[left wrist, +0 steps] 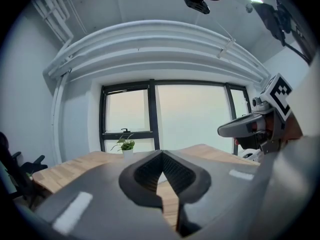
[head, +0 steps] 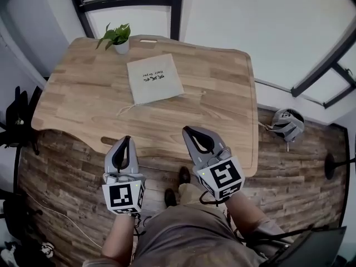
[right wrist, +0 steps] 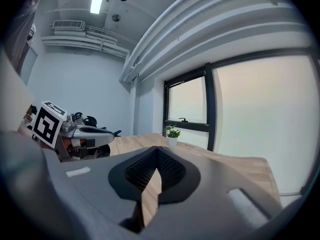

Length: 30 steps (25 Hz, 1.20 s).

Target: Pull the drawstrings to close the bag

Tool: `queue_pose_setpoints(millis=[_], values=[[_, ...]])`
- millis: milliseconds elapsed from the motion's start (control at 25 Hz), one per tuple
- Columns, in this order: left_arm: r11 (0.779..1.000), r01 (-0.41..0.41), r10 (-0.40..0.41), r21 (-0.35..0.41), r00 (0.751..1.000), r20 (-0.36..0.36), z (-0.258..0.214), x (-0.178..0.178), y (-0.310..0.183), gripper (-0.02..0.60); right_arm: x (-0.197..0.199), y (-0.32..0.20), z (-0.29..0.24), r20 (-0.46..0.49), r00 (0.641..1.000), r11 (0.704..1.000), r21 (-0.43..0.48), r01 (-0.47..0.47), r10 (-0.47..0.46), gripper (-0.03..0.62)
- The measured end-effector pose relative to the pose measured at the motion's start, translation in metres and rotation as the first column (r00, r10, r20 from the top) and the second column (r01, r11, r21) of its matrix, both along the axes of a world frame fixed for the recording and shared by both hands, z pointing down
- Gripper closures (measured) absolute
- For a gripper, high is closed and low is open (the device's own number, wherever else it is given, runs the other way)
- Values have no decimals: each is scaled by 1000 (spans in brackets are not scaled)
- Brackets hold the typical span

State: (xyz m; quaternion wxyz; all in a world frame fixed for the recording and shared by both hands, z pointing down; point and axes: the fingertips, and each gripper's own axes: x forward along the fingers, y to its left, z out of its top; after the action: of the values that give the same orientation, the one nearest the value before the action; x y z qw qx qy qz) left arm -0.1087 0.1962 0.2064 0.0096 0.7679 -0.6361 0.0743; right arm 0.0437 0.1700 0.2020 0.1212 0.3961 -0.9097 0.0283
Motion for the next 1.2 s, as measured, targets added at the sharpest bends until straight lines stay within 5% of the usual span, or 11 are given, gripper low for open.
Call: queue_pose_setpoints(millis=[400, 720, 1040, 1200], values=[[999, 15, -13, -47, 999, 32, 17, 8, -64, 580, 7, -81, 24, 42, 997, 997, -40, 67, -65, 563], [996, 85, -83, -17, 993, 86, -1, 2, -114, 580, 19, -141, 7, 55, 993, 994, 23, 104, -105, 563], [993, 115, -111, -23, 987, 119, -7, -5, -145, 580, 30, -171, -1, 50, 991, 990, 69, 124, -127, 560], [993, 111, -104, -49, 986, 130, 4, -9, -151, 580, 33, -179, 12, 49, 992, 993, 20, 112, -113, 557]])
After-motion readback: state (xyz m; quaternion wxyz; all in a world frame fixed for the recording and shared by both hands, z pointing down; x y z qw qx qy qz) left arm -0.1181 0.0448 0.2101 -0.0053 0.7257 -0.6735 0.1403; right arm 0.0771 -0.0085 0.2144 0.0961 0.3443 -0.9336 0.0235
